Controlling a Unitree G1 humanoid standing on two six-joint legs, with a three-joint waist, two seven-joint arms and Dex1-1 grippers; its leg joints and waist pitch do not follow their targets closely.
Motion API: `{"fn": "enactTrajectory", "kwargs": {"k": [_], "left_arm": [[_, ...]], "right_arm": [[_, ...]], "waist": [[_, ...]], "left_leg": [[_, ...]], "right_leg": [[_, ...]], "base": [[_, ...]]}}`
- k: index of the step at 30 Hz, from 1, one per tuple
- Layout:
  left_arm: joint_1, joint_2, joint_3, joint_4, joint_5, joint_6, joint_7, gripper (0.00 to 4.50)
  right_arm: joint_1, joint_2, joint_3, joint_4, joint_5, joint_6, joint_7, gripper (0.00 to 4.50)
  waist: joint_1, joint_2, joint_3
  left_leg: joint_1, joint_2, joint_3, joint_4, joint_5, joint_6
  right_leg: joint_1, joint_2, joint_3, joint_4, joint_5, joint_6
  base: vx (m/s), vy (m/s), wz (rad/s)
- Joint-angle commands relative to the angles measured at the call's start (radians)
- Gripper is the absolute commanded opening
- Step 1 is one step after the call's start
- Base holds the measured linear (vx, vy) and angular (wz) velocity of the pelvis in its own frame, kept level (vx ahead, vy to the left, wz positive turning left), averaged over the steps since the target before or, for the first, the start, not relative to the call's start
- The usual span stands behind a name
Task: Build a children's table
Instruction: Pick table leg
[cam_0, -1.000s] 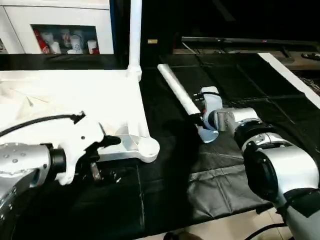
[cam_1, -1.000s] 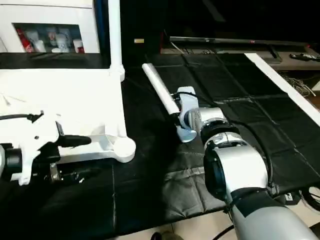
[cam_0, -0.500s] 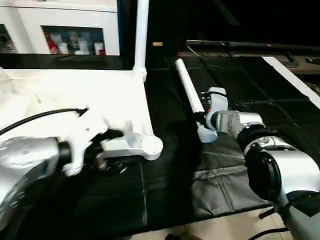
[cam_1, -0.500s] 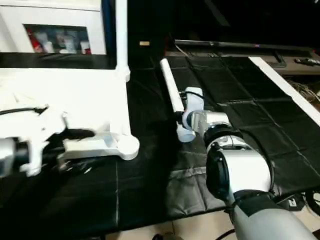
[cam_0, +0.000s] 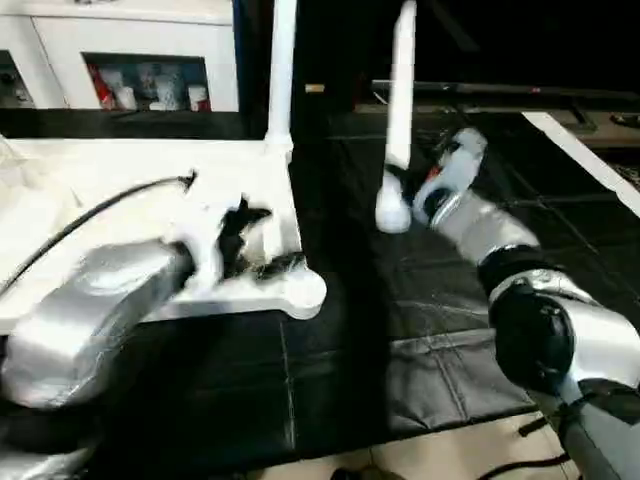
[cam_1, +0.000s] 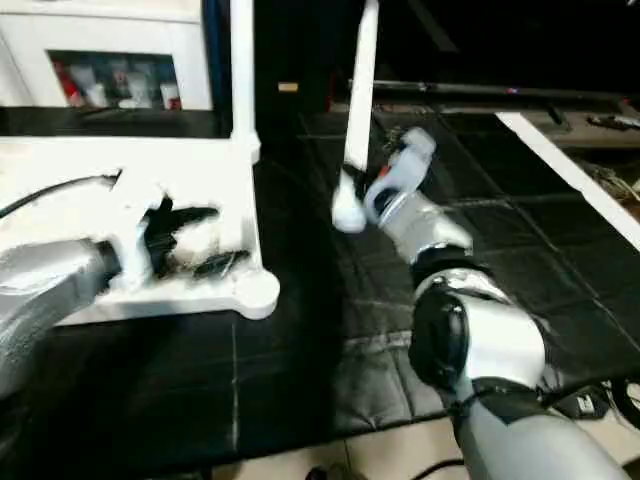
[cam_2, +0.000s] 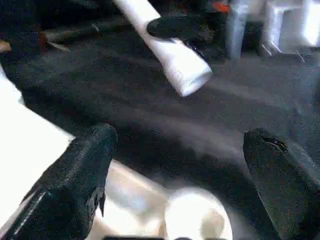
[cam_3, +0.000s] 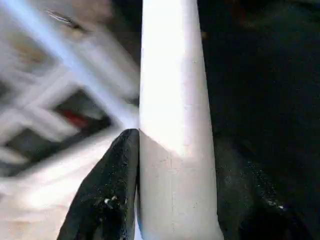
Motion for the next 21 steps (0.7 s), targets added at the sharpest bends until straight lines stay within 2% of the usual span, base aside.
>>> {"fn": "enactTrajectory", "kwargs": {"k": [1, 2, 3, 4, 5, 6, 7, 8, 9, 10, 11, 12, 13, 16, 17, 18, 21], "left_arm": [[-0.057, -0.059, 0.031, 0.051, -0.022, -0.012, 0.057, 4.50], [-0.057, -0.059, 0.031, 0.051, -0.022, -0.012, 0.057, 4.50], [-0.092, -0.101, 0.056, 0.084, -0.044, -0.011, 0.081, 4.50], [-0.126, -0.140, 0.087, 0.116, -0.073, -0.006, 0.100, 4.50], [-0.169, -0.186, 0.124, 0.156, -0.111, 0.001, 0.123, 4.50], [-0.198, -0.216, 0.144, 0.182, -0.137, -0.004, 0.133, 4.50], [-0.216, -0.231, 0.153, 0.200, -0.150, -0.011, 0.136, 4.50], [-0.238, -0.246, 0.157, 0.221, -0.157, -0.019, 0.140, 4.50], [-0.247, -0.251, 0.158, 0.229, -0.158, -0.023, 0.142, 4.50], [-0.255, -0.255, 0.156, 0.236, -0.156, -0.029, 0.145, 4.50], [-0.261, -0.259, 0.155, 0.243, -0.154, -0.035, 0.148, 4.50], [-0.274, -0.269, 0.154, 0.257, -0.147, -0.047, 0.164, 4.50], [-0.286, -0.282, 0.156, 0.274, -0.141, -0.061, 0.175, 4.50], [-0.295, -0.304, 0.167, 0.286, -0.142, -0.071, 0.196, 4.50], [-0.295, -0.315, 0.174, 0.284, -0.145, -0.071, 0.206, 4.50], [-0.295, -0.319, 0.177, 0.284, -0.147, -0.070, 0.209, 4.50], [-0.306, -0.344, 0.199, 0.285, -0.163, -0.064, 0.234, 4.50]], "right_arm": [[0.026, -0.003, 0.003, -0.112, 0.059, 0.061, 0.144, 1.84], [0.026, -0.003, 0.003, -0.112, 0.059, 0.061, 0.144, 1.84], [0.056, 0.006, 0.015, -0.183, 0.087, 0.106, 0.211, 1.84], [0.087, 0.016, 0.022, -0.258, 0.123, 0.157, 0.250, 1.83], [0.123, 0.028, 0.028, -0.342, 0.165, 0.210, 0.286, 1.83], [0.160, 0.039, 0.056, -0.414, 0.174, 0.227, 0.294, 1.83], [0.179, 0.044, 0.074, -0.448, 0.172, 0.229, 0.296, 1.83], [0.199, 0.056, 0.082, -0.490, 0.188, 0.240, 0.293, 1.83], [0.208, 0.063, 0.082, -0.512, 0.201, 0.247, 0.290, 1.83], [0.219, 0.067, 0.089, -0.534, 0.208, 0.260, 0.285, 1.83], [0.229, 0.071, 0.094, -0.553, 0.214, 0.270, 0.280, 1.83], [0.268, 0.089, 0.119, -0.635, 0.238, 0.296, 0.264, 1.83], [0.299, 0.104, 0.136, -0.700, 0.254, 0.329, 0.255, 1.83], [0.354, 0.131, 0.178, -0.799, 0.256, 0.356, 0.240, 1.83], [0.384, 0.145, 0.203, -0.841, 0.243, 0.361, 0.242, 1.83], [0.396, 0.150, 0.213, -0.858, 0.238, 0.362, 0.242, 1.83], [0.462, 0.176, 0.269, -0.938, 0.213, 0.382, 0.251, 1.82]], "waist": [[-0.002, 0.030, -0.099], [-0.002, 0.028, -0.099], [-0.001, 0.026, -0.102], [-0.001, 0.019, -0.099], [0.006, 0.022, -0.103], [0.006, 0.022, -0.103], [0.007, 0.017, -0.105], [0.004, 0.013, -0.107], [0.005, 0.013, -0.104], [0.003, 0.009, -0.105], [0.006, 0.011, -0.104], [0.006, 0.011, -0.104], [0.006, 0.005, -0.103], [0.008, 0.007, -0.102], [0.005, 0.001, -0.102], [0.008, 0.004, -0.102], [0.008, -0.002, -0.100]], "left_leg": [[-0.003, 0.014, 0.008, -0.063, -0.171, -0.010], [-0.005, 0.012, 0.009, -0.063, -0.165, -0.004], [-0.003, 0.014, 0.007, -0.062, -0.144, 0.004], [-0.003, 0.014, 0.010, -0.062, -0.142, 0.011], [0.003, 0.014, 0.011, -0.059, -0.114, 0.017], [0.003, 0.014, 0.011, -0.059, -0.114, 0.017], [0.001, 0.016, 0.009, -0.061, -0.095, 0.024], [-0.001, 0.017, 0.006, -0.063, -0.096, 0.013], [0.000, 0.013, 0.010, -0.063, -0.102, 0.014], [-0.001, 0.016, 0.009, -0.062, -0.106, 0.011], [-0.001, 0.014, 0.009, -0.063, -0.103, 0.009], [-0.001, 0.014, 0.009, -0.063, -0.103, 0.009], [0.002, 0.014, 0.011, -0.062, -0.105, 0.012], [0.002, 0.018, 0.008, -0.067, -0.092, 0.007], [0.000, 0.018, 0.007, -0.068, -0.098, 0.003], [0.002, 0.017, 0.008, -0.067, -0.093, 0.002], [0.001, 0.017, 0.009, -0.068, -0.096, -0.001]], "right_leg": [[0.073, -0.070, 0.059, -0.071, -0.173, -0.162], [0.076, -0.068, 0.059, -0.076, -0.170, -0.157], [0.076, -0.072, 0.059, -0.072, -0.149, -0.174], [0.078, -0.073, 0.060, -0.080, -0.167, -0.164], [0.079, -0.072, 0.063, -0.078, -0.141, -0.162], [0.079, -0.072, 0.063, -0.078, -0.141, -0.162], [0.079, -0.074, 0.061, -0.077, -0.120, -0.169], [0.080, -0.077, 0.058, -0.076, -0.150, -0.169], [0.079, -0.076, 0.059, -0.083, -0.170, -0.160], [0.080, -0.080, 0.060, -0.081, -0.189, -0.154], [0.079, -0.079, 0.059, -0.086, -0.215, -0.136], [0.079, -0.079, 0.059, -0.086, -0.215, -0.136], [0.077, -0.079, 0.060, -0.091, -0.248, -0.106], [0.075, -0.079, 0.059, -0.091, -0.244, -0.092], [0.076, -0.080, 0.057, -0.091, -0.253, -0.093], [0.075, -0.079, 0.058, -0.093, -0.250, -0.090], [0.073, -0.081, 0.059, -0.094, -0.256, -0.086]], "base": [[0.000, 0.000, 0.00], [0.000, 0.000, 0.00], [0.000, 0.000, 0.00], [0.000, 0.000, 0.00], [0.000, 0.000, 0.00], [0.000, 0.000, 0.00], [0.000, 0.000, 0.00], [0.000, 0.000, 0.00], [0.000, 0.000, 0.00], [0.000, 0.000, 0.00], [0.000, 0.000, 0.00], [0.000, 0.000, 0.00], [0.000, 0.000, 0.00], [0.000, 0.000, 0.00], [0.000, 0.000, 0.00], [0.000, 0.000, 0.00], [0.000, 0.000, 0.00]]}}
